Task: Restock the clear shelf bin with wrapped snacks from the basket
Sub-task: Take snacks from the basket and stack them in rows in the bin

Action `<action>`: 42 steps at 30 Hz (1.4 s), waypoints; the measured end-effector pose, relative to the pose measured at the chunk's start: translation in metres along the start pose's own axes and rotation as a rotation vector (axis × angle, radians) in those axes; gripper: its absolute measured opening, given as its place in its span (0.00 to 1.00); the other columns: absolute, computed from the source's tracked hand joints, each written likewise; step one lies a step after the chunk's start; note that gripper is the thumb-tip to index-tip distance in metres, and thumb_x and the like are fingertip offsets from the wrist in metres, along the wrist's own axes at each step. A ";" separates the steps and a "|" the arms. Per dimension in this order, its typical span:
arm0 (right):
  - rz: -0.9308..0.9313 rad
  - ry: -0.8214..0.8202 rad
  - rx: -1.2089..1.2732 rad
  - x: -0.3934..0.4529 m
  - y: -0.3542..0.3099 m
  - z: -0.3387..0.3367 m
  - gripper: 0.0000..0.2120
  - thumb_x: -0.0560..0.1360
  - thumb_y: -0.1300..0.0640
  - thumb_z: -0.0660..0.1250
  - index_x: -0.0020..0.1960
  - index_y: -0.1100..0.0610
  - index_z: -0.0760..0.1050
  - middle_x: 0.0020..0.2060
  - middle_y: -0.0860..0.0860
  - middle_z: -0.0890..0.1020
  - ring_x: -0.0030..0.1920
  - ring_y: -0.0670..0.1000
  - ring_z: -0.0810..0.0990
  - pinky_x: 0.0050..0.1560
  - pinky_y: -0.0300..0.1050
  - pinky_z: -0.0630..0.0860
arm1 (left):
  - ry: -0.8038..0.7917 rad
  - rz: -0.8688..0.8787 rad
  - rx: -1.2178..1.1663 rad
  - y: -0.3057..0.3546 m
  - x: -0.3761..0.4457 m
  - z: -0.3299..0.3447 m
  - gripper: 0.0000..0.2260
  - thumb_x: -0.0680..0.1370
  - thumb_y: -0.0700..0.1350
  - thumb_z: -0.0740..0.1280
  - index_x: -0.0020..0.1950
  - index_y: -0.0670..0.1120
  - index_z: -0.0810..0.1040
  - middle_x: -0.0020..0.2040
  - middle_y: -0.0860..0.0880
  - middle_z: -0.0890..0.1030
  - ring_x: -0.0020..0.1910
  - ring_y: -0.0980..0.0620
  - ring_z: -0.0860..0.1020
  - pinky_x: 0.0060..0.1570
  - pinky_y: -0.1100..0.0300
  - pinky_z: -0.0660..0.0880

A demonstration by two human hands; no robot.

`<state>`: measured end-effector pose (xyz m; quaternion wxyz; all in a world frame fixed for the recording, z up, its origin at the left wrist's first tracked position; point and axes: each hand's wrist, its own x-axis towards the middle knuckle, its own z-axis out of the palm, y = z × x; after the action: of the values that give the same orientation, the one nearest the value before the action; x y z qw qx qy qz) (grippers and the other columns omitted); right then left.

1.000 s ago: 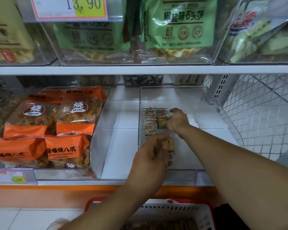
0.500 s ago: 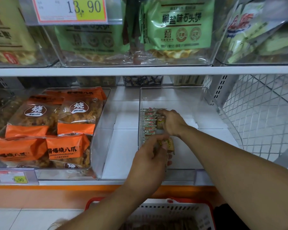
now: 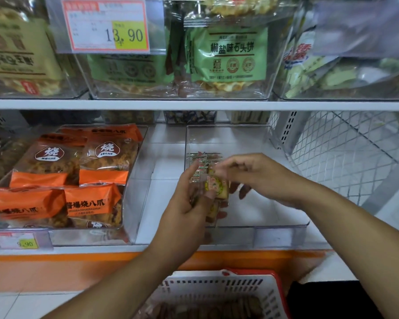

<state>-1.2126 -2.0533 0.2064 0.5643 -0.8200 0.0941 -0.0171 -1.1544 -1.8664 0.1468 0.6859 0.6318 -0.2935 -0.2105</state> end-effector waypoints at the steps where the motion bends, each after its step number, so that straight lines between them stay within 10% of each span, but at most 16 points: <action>1: -0.011 -0.022 -0.012 -0.009 -0.002 0.002 0.12 0.72 0.46 0.75 0.54 0.49 0.84 0.44 0.52 0.85 0.40 0.48 0.83 0.37 0.41 0.78 | -0.015 0.001 -0.007 0.002 -0.001 -0.002 0.28 0.77 0.55 0.69 0.76 0.63 0.64 0.57 0.52 0.85 0.50 0.47 0.86 0.50 0.54 0.83; 8: -0.041 0.153 0.280 -0.022 -0.004 0.005 0.13 0.71 0.66 0.75 0.54 0.58 0.81 0.44 0.54 0.83 0.44 0.53 0.85 0.46 0.49 0.84 | -0.109 -0.065 -0.137 0.006 0.000 -0.018 0.35 0.69 0.30 0.68 0.68 0.61 0.76 0.65 0.51 0.82 0.59 0.47 0.83 0.53 0.59 0.79; 19: 0.074 0.002 0.349 -0.018 -0.001 0.004 0.22 0.65 0.62 0.77 0.58 0.58 0.79 0.43 0.52 0.84 0.41 0.50 0.84 0.44 0.45 0.82 | 0.019 -0.049 -0.077 0.012 0.000 -0.020 0.40 0.62 0.41 0.82 0.72 0.56 0.71 0.53 0.45 0.87 0.54 0.46 0.86 0.50 0.61 0.81; 31: 0.204 -0.156 0.376 -0.006 0.010 -0.006 0.20 0.68 0.64 0.77 0.59 0.56 0.83 0.55 0.59 0.85 0.55 0.57 0.85 0.57 0.52 0.82 | -0.083 -0.095 0.116 0.003 0.003 -0.003 0.31 0.80 0.40 0.70 0.78 0.57 0.62 0.70 0.54 0.78 0.70 0.56 0.75 0.72 0.53 0.72; 36: 0.221 0.218 -0.221 0.020 0.032 -0.016 0.12 0.70 0.67 0.76 0.51 0.59 0.83 0.47 0.57 0.85 0.42 0.52 0.83 0.45 0.47 0.80 | -0.281 0.035 0.676 -0.007 -0.006 0.010 0.38 0.79 0.52 0.71 0.80 0.65 0.50 0.81 0.61 0.60 0.79 0.59 0.59 0.76 0.58 0.63; 42: 0.251 0.245 -0.582 0.069 0.071 0.000 0.11 0.72 0.62 0.73 0.53 0.55 0.82 0.53 0.54 0.83 0.51 0.54 0.80 0.45 0.39 0.70 | -0.378 0.159 1.308 -0.026 -0.008 0.019 0.38 0.82 0.64 0.55 0.83 0.49 0.42 0.83 0.47 0.40 0.82 0.49 0.36 0.77 0.56 0.33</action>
<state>-1.1545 -2.0896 0.1348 0.2887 -0.9206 0.2622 -0.0183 -1.1715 -1.8782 0.1205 0.1135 0.8451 -0.5204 -0.0454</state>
